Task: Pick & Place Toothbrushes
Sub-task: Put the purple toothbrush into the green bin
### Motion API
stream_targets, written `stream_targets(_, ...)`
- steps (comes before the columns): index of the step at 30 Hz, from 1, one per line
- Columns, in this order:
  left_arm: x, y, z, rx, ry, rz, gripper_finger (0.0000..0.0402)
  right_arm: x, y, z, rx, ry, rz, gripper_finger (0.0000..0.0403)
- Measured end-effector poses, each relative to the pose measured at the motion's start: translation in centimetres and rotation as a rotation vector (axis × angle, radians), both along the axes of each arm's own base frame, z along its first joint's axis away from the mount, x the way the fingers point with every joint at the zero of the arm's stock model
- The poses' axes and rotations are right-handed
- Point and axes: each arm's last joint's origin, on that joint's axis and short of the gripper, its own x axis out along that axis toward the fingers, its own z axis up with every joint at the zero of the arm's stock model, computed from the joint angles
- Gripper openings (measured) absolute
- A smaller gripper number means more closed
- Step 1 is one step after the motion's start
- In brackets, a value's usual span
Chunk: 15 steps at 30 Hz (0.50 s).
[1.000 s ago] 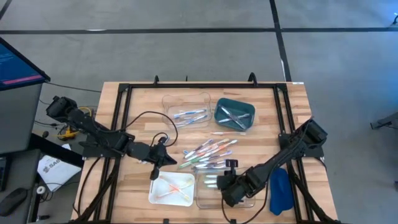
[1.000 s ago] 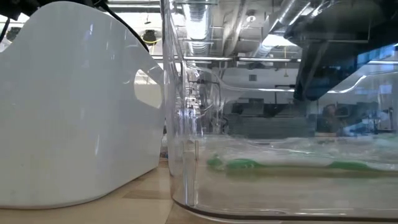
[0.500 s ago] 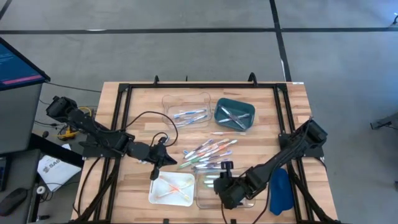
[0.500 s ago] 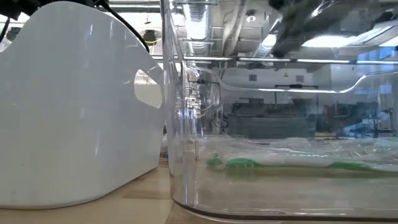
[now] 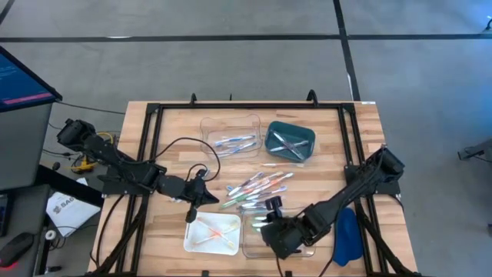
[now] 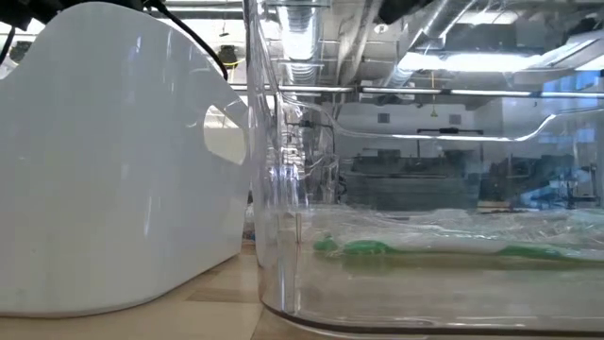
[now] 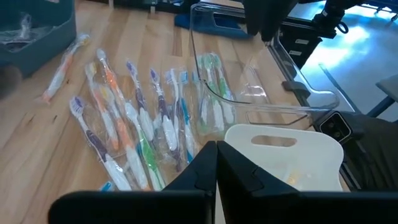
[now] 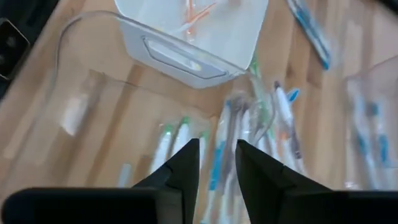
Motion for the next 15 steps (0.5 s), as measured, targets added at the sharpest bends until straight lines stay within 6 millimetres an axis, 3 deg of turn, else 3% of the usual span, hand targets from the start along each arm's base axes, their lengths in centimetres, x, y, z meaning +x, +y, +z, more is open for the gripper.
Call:
stream_targets(7, 0.0, 0.1, 0.0, 0.071, -0.018, -0.008, 0.0001, -0.3, -1.9, 2.0, -0.079, -0.032, 0.012, 0.0071)
stream_targets(15, 0.7, 1.5, 0.2, 0.170, -0.049, 0.046, 0.0001, -2.4, -7.8, 4.5, -0.058, -0.114, -0.063, 0.0069)
